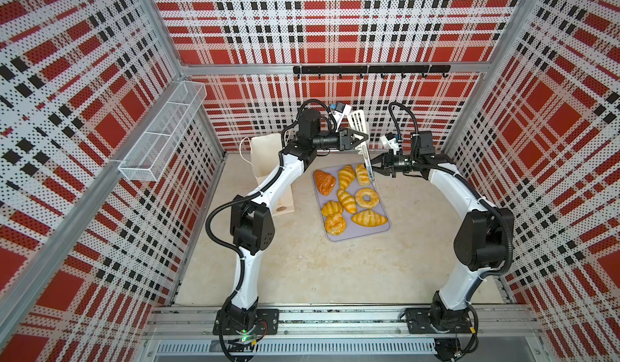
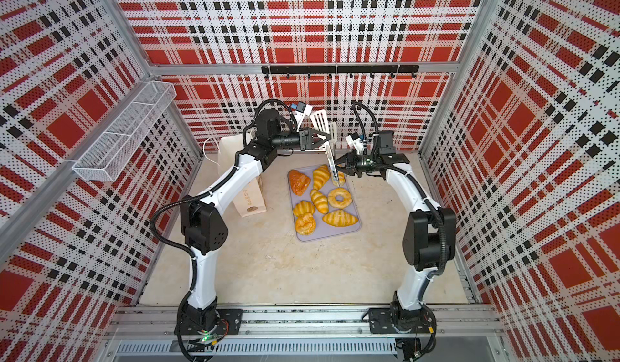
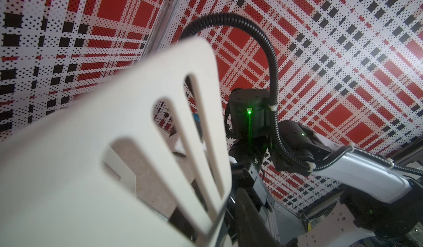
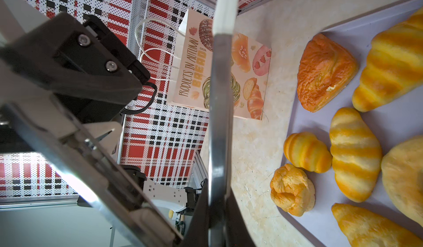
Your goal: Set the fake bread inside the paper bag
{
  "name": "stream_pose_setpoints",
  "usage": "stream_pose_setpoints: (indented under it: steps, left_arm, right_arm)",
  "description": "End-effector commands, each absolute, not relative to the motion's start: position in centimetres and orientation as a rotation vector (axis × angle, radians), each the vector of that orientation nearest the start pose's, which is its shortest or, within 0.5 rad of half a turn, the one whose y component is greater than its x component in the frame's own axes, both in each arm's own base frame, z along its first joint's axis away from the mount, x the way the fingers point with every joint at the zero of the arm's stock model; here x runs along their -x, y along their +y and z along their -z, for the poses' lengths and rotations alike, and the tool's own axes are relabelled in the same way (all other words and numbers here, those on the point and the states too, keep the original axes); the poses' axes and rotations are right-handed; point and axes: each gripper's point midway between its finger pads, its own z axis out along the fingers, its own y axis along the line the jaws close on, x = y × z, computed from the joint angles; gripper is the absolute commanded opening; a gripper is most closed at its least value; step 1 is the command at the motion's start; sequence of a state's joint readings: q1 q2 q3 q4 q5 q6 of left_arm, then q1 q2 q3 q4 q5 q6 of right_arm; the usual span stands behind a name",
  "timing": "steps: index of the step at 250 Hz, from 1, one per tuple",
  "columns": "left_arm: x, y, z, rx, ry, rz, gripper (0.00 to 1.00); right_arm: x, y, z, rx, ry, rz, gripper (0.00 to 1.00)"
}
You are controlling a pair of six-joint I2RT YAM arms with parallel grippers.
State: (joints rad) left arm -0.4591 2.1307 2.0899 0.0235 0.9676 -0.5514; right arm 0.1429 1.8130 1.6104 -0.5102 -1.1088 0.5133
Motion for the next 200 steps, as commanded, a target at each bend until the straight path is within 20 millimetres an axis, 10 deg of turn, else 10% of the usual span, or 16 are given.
stream_pose_setpoints:
  steps: [1,124,200]
  left_arm:
    - [-45.1,-38.7,-39.2,-0.784,1.589,1.555,0.29]
    - [-45.3,-37.5,-42.1,-0.713,1.451,1.668,0.01]
    - [-45.3,-36.9,-43.0,-0.722,1.42,1.661,0.0]
  right_arm:
    - [-42.8,22.2,-29.9,0.295,2.18,-1.603,0.12]
    - [-43.2,21.3,-29.7,0.286,2.225,-1.44,0.21]
    - [-43.8,17.6,-31.6,0.164,2.113,-1.359,0.67]
